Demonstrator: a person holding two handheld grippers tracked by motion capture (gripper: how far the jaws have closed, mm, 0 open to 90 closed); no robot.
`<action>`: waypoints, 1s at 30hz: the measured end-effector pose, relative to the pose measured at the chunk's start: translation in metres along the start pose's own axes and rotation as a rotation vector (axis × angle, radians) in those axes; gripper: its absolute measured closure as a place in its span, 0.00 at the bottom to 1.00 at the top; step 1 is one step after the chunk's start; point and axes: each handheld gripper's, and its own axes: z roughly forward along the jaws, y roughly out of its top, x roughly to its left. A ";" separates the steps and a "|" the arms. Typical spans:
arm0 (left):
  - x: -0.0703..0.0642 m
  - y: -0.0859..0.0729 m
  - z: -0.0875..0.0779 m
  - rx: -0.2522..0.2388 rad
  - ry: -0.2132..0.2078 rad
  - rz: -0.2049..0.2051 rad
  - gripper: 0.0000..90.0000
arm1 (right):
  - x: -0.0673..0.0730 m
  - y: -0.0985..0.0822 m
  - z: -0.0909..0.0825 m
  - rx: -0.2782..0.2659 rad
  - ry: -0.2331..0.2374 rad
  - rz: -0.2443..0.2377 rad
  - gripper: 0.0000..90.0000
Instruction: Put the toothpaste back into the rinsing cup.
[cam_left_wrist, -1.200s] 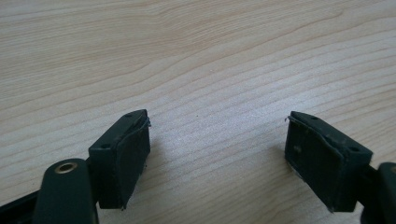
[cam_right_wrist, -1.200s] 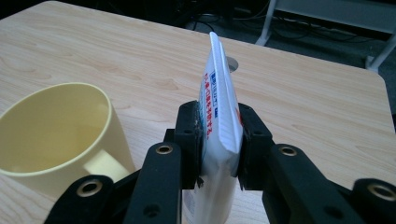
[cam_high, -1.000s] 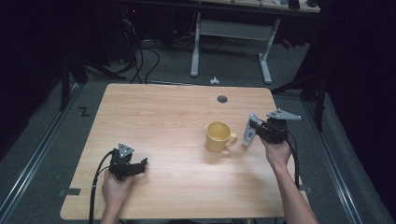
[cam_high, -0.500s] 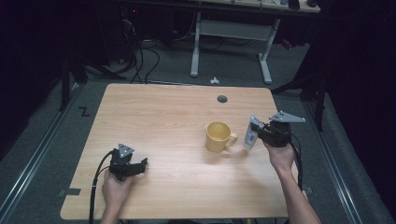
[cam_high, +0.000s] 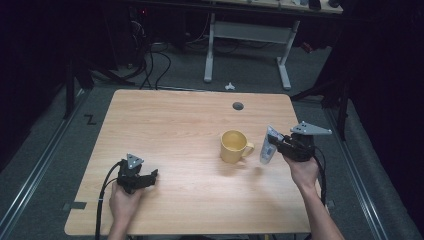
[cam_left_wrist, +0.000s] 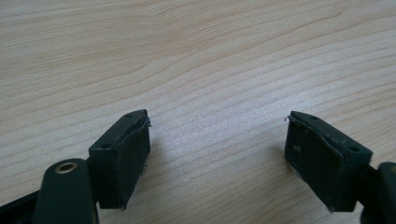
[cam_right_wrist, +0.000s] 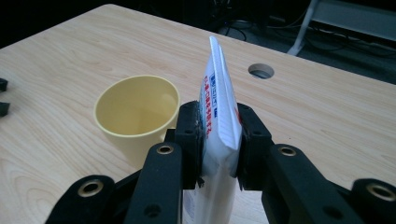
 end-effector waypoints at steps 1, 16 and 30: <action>0.000 0.000 0.000 0.000 0.000 0.000 0.25 | 0.001 0.001 -0.001 -0.002 0.006 -0.001 0.83; 0.000 0.000 0.000 -0.001 -0.001 0.002 0.25 | 0.018 0.012 -0.015 -0.030 0.057 -0.042 0.83; 0.000 0.000 0.000 -0.001 -0.001 0.002 0.25 | 0.032 0.030 -0.017 -0.036 0.097 -0.093 0.83</action>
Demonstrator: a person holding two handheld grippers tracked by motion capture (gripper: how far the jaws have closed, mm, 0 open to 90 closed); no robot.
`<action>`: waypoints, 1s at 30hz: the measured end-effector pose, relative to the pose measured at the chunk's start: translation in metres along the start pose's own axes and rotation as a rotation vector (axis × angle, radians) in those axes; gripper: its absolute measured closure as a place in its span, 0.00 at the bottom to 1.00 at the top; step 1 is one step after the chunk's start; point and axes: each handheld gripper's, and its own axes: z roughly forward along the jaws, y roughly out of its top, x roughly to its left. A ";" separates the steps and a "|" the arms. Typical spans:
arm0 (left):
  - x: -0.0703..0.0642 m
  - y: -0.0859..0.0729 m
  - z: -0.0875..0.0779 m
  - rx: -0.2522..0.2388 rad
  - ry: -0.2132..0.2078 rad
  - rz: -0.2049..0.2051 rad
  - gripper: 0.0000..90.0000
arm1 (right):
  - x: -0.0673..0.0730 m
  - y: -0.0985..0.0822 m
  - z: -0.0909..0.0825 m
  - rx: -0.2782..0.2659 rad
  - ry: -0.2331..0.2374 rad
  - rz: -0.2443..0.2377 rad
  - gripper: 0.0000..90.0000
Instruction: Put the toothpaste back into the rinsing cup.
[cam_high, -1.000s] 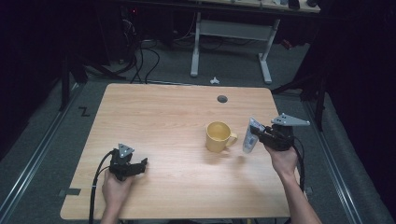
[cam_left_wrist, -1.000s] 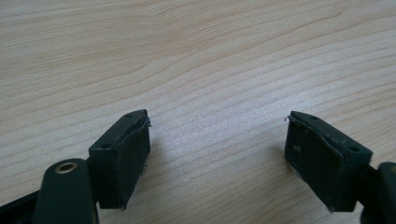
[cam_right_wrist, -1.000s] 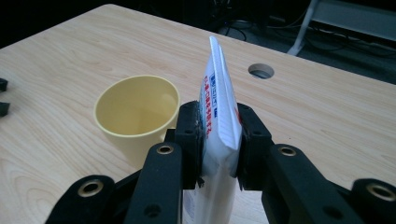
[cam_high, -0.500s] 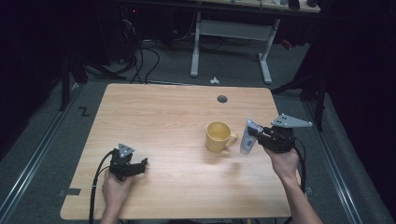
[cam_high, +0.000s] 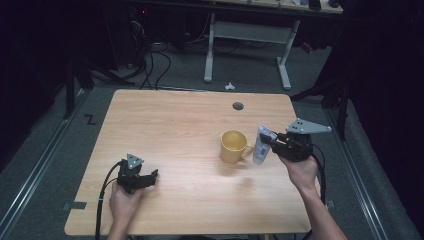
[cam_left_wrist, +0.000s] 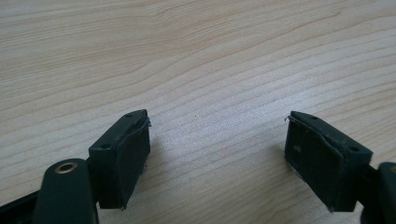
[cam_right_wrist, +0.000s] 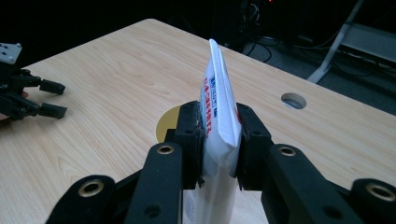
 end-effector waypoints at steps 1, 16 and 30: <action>0.000 0.000 0.000 0.000 0.000 0.000 0.25 | 0.001 0.003 0.000 -0.004 0.008 0.001 0.83; 0.000 0.000 0.000 0.000 0.000 0.000 0.25 | 0.005 0.024 0.006 -0.025 0.061 0.000 0.83; 0.000 0.000 0.000 0.000 -0.001 0.000 0.25 | 0.009 0.043 0.021 -0.033 0.097 -0.003 0.83</action>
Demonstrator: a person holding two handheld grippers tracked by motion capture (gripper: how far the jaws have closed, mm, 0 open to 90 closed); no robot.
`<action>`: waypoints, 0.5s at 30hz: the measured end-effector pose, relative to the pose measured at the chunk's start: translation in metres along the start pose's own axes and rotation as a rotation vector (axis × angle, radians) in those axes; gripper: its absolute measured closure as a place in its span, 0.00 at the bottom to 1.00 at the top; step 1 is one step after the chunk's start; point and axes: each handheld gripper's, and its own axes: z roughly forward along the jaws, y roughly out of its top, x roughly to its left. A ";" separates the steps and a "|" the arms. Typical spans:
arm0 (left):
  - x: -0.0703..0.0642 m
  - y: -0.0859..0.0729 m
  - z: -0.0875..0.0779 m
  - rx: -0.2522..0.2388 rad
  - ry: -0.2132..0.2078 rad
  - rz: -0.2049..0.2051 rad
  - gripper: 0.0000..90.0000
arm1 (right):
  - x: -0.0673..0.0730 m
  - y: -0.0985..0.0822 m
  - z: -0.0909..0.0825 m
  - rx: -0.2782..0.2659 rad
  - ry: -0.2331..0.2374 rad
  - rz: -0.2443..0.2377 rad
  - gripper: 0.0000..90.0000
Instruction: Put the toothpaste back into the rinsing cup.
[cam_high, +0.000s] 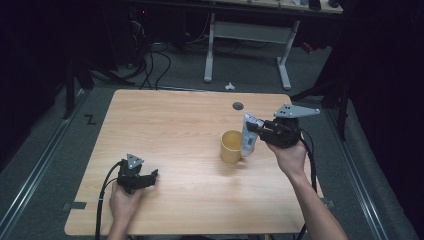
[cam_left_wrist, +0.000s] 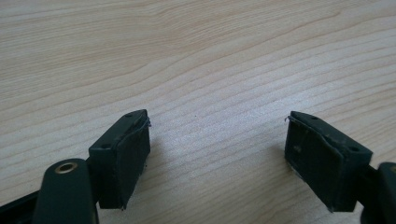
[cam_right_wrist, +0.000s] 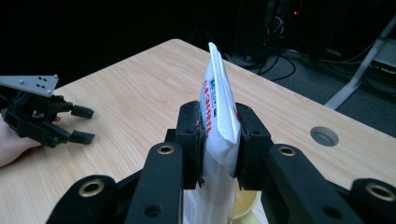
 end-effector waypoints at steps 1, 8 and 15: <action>0.000 0.000 0.000 0.000 0.000 0.000 0.25 | 0.000 0.001 0.001 -0.004 0.001 0.001 0.83; 0.000 0.000 0.000 0.000 0.000 0.000 0.25 | -0.003 0.011 0.010 0.005 -0.008 -0.001 0.83; 0.000 0.000 0.000 0.000 0.000 0.000 0.25 | -0.011 0.014 0.023 0.003 -0.017 0.012 0.83</action>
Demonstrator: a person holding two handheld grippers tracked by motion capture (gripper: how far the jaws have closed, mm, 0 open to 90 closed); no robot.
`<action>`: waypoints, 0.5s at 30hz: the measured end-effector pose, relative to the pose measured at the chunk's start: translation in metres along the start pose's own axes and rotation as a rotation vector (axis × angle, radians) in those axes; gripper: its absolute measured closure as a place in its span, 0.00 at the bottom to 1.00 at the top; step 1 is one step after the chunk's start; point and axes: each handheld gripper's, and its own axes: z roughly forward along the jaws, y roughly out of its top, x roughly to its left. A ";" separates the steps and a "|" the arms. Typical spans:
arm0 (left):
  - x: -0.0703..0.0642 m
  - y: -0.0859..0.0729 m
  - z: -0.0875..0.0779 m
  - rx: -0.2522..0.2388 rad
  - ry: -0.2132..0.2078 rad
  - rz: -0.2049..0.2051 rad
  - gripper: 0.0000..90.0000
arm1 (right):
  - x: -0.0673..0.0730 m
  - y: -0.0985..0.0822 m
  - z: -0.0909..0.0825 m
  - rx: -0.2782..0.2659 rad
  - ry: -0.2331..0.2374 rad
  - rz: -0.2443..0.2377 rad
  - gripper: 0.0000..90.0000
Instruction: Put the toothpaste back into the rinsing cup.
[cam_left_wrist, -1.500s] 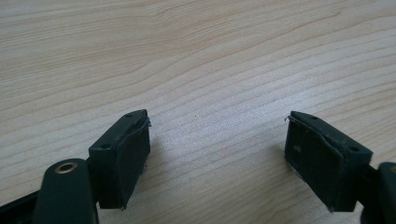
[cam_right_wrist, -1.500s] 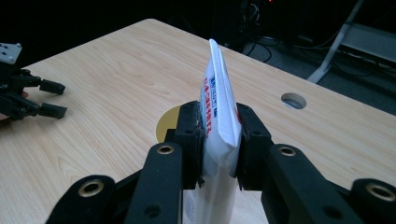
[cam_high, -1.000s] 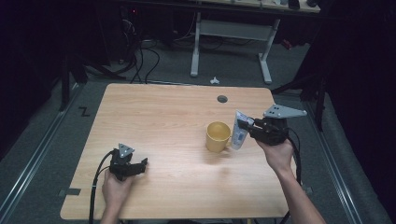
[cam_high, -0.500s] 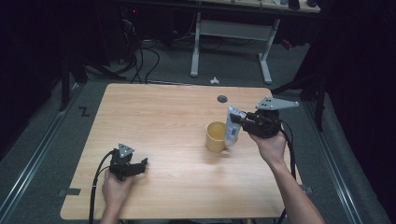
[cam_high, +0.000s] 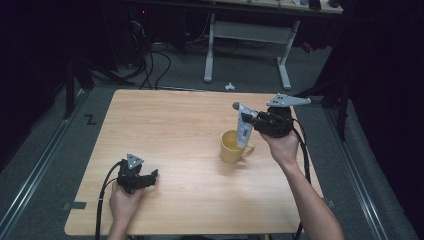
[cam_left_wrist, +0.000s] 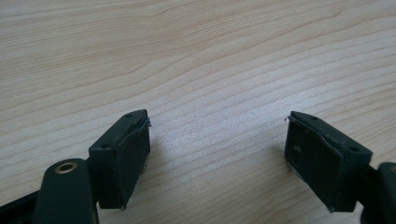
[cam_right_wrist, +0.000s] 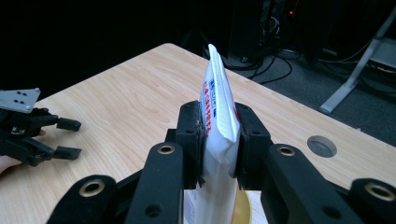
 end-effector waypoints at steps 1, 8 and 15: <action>0.000 0.000 0.000 0.000 0.000 0.000 0.25 | 0.000 0.000 0.002 0.004 -0.003 0.004 0.83; 0.000 0.000 0.000 0.000 0.000 0.000 0.25 | -0.004 -0.002 0.015 0.013 -0.010 0.010 0.83; 0.000 0.000 0.000 0.000 0.000 0.000 0.25 | -0.005 -0.004 0.026 0.032 -0.020 0.011 0.83</action>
